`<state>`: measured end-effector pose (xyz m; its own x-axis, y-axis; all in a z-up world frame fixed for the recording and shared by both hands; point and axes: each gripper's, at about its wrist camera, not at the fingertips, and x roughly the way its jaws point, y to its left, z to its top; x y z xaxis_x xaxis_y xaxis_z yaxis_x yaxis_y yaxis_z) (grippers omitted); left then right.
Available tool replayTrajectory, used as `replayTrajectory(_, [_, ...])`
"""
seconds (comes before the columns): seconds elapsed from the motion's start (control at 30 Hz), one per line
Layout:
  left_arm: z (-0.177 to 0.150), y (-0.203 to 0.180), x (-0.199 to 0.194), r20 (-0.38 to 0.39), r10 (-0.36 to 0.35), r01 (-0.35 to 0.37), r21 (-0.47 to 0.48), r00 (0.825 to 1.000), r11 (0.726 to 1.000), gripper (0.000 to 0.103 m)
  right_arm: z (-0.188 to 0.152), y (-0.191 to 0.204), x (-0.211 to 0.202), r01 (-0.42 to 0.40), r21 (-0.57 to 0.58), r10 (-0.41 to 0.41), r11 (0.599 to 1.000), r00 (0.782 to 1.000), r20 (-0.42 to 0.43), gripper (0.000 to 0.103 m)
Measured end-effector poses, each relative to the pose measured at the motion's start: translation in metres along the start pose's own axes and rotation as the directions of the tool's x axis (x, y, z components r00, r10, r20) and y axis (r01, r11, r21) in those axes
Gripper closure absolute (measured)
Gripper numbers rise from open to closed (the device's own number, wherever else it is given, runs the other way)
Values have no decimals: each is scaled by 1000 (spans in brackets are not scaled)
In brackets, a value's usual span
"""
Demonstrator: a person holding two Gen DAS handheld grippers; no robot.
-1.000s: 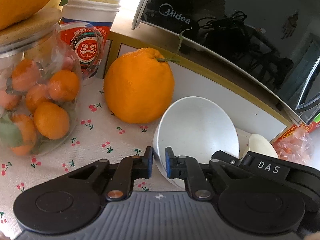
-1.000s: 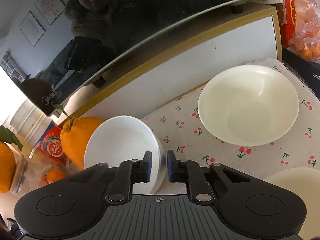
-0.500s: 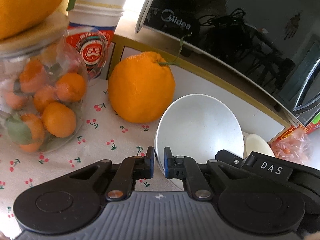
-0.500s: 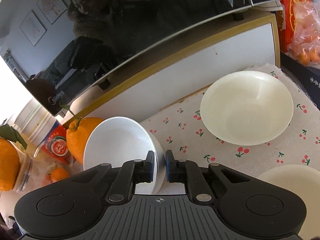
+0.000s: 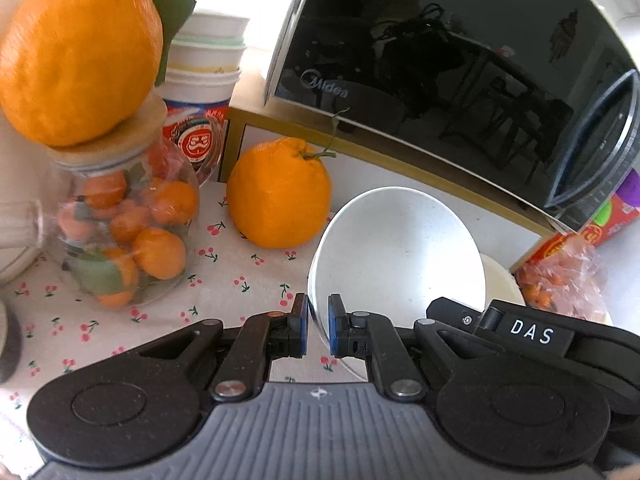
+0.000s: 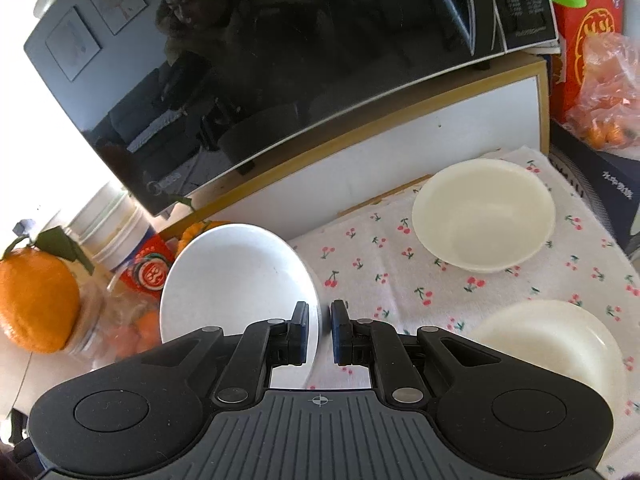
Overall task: Organize plates and bowls
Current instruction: 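Carry the white bowl with the left gripper toward the plate stack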
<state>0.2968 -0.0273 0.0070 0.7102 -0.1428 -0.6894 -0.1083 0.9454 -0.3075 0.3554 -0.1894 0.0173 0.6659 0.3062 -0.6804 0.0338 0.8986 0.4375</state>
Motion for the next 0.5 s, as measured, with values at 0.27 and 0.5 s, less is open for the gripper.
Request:
replayTrajectory(0.27, [-7,-17,-37,-8,-3,4,78,1000,997,94,-7,7,-49,38,-28,-37,999,999,16,92])
replayTrajectory(0.5, [-21,-22,-56,-46,-22,26,92,999,995,94,-18,-4,-89,39,3,-39,999,999,2,92])
